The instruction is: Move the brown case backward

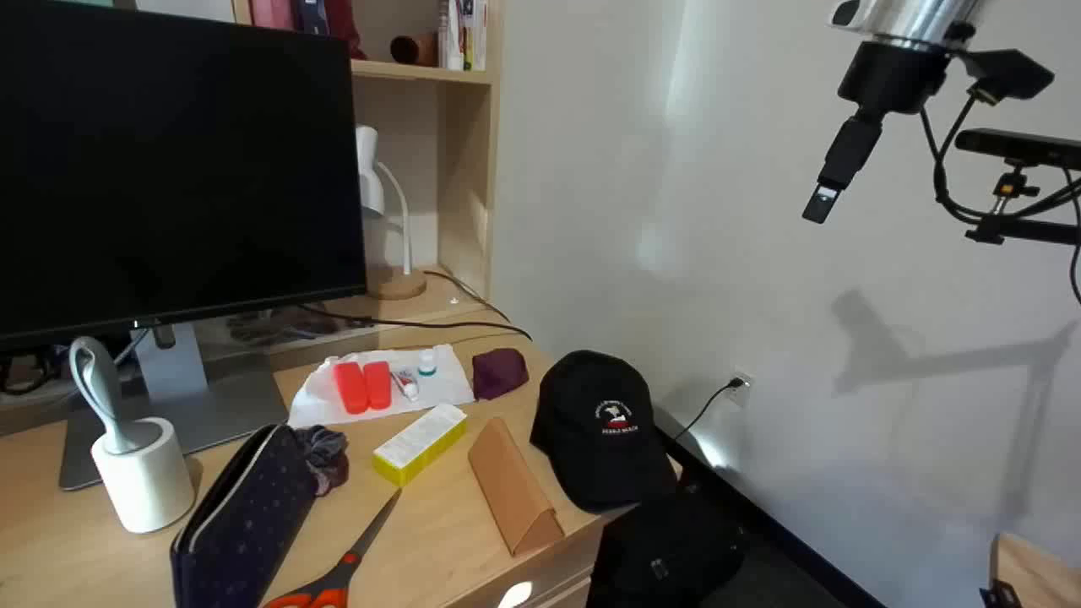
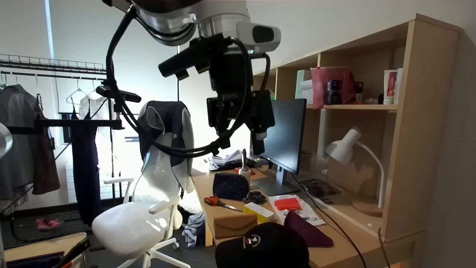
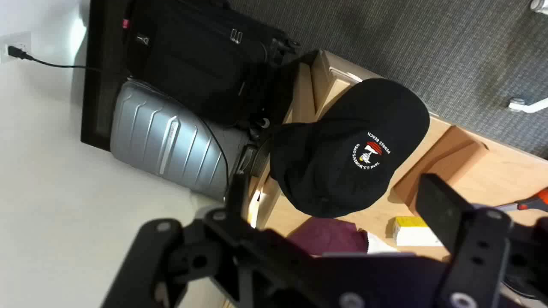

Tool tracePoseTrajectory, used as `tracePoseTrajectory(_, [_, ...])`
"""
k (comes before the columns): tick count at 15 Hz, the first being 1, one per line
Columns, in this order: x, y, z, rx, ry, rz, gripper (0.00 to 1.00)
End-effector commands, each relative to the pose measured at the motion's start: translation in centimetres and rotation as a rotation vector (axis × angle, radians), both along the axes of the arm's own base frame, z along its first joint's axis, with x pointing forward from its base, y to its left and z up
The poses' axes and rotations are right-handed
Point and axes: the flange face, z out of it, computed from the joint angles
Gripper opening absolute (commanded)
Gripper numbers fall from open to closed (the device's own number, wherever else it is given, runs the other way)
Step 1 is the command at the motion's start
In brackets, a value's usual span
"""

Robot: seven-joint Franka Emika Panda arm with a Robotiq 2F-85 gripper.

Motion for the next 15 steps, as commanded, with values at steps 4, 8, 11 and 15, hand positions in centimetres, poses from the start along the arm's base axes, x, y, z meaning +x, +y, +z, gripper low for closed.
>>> tracePoseTrajectory(4, [0.0, 0.0, 0.1, 0.0, 0.001, 0.0, 1.0])
tracePoseTrajectory(8, [1.4, 1.7, -0.8, 0.01, 0.04, 0.088, 1.0])
tracePoseTrajectory(11, [3.3, 4.6, -2.5, 0.012, 0.084, 0.199, 1.0])
tracePoseTrajectory(15, [6.8, 8.3, -5.3, -0.014, 0.127, 0.291, 1.0])
